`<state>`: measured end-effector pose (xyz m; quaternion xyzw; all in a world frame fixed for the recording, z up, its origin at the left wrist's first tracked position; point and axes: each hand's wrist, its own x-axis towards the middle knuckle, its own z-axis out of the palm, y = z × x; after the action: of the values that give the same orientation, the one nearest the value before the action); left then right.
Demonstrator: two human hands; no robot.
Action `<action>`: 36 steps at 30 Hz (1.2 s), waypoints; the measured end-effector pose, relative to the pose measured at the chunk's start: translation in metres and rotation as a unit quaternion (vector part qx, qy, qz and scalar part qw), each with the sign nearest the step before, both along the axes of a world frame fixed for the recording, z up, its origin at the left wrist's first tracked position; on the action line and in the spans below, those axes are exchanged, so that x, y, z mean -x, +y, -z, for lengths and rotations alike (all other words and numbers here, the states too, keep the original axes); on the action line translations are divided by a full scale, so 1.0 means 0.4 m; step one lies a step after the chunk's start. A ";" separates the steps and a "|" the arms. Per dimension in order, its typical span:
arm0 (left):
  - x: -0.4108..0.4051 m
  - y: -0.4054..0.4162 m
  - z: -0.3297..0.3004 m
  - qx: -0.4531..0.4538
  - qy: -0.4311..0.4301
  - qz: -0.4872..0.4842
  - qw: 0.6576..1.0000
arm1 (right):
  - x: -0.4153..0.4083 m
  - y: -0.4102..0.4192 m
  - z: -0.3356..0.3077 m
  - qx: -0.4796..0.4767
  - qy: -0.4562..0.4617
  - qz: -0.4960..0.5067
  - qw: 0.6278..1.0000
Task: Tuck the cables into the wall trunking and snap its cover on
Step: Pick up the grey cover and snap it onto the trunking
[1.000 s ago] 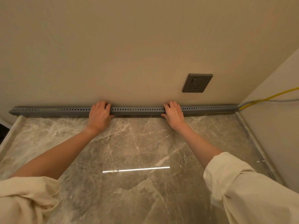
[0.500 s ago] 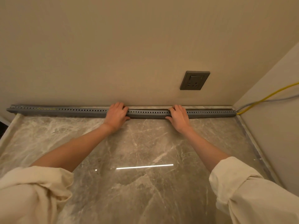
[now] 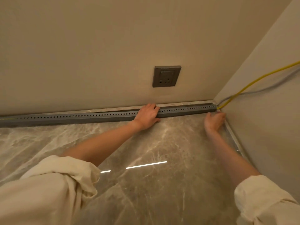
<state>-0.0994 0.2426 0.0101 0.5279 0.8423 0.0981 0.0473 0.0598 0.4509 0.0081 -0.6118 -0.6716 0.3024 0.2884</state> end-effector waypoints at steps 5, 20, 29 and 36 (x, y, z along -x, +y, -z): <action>-0.029 0.098 0.011 0.011 -0.013 -0.008 1.000 | 0.004 0.106 0.018 0.048 0.001 0.008 0.999; 0.028 0.055 -0.008 -0.042 0.012 -0.029 0.999 | 0.074 0.206 -0.014 0.123 0.216 -0.081 0.965; 0.032 0.047 -0.039 -0.064 0.000 -0.026 0.998 | 0.108 0.210 -0.039 -0.015 0.143 -0.052 0.988; 0.034 0.045 -0.052 -0.073 -0.005 -0.021 0.997 | 0.122 0.193 -0.059 -0.098 0.118 -0.012 0.988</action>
<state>-0.1129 0.2605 0.0311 0.5114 0.8436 0.1633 0.0105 0.0111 0.5280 0.0315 -0.5323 -0.6665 0.3087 0.4208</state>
